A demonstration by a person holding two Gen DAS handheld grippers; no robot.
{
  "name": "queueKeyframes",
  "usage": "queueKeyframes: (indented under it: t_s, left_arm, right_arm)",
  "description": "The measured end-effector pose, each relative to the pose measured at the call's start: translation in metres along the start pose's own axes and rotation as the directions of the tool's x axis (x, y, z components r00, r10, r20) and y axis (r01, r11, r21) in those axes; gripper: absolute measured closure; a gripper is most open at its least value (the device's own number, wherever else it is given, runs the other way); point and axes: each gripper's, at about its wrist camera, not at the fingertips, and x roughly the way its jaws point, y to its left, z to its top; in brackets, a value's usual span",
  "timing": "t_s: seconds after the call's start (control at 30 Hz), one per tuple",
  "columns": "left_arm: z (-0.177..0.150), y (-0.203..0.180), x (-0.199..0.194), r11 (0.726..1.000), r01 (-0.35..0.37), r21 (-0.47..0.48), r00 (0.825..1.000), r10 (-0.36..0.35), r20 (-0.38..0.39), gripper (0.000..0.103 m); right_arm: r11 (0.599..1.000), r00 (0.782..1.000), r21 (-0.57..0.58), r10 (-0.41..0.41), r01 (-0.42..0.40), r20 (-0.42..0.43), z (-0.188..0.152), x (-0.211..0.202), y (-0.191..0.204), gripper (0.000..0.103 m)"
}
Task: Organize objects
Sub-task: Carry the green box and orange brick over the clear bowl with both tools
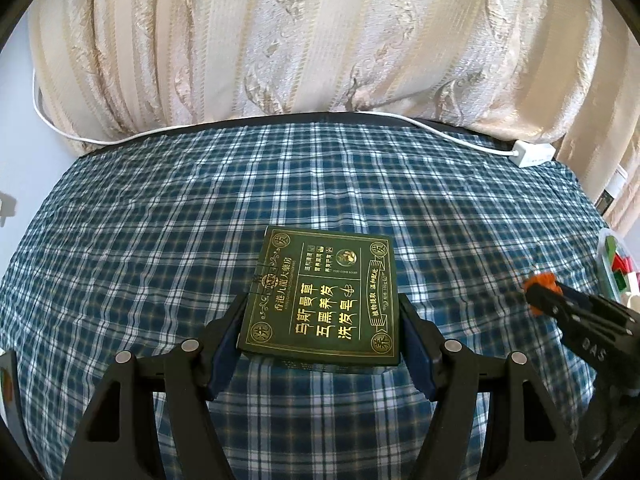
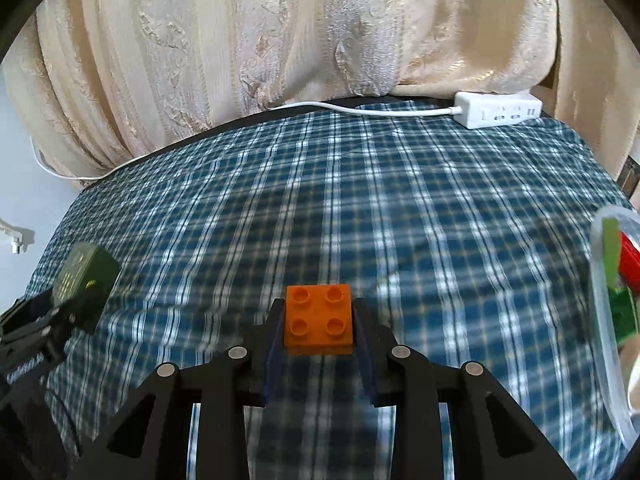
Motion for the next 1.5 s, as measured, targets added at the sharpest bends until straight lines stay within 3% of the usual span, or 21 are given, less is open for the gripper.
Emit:
queueKeyframes:
  t_s: [0.5,0.8,1.17,1.5]
  left_arm:
    - [-0.004,-0.038,-0.011,0.995,0.075,0.067,0.997,-0.075,-0.001,0.033]
    - [-0.005,-0.079,-0.022,0.983,0.127,0.136,0.992,-0.128,-0.002,0.033]
    - [-0.001,-0.136,-0.035,0.959,0.164,0.229,0.985,-0.170,0.004,0.033]
    - [-0.003,-0.201,-0.045,0.920,0.219,0.324,0.973,-0.229,-0.008,0.033]
  right_arm:
    - [0.997,0.997,0.069,-0.028,0.023,0.073,-0.027,-0.055,-0.038,0.069]
    - [0.985,0.985,0.162,-0.081,0.056,0.151,-0.033,-0.092,-0.082,0.069]
    - [0.935,0.952,0.333,-0.206,0.123,0.227,-0.048,-0.132,-0.164,0.069]
    - [0.894,0.933,0.417,-0.279,0.166,0.228,-0.064,-0.140,-0.220,0.069]
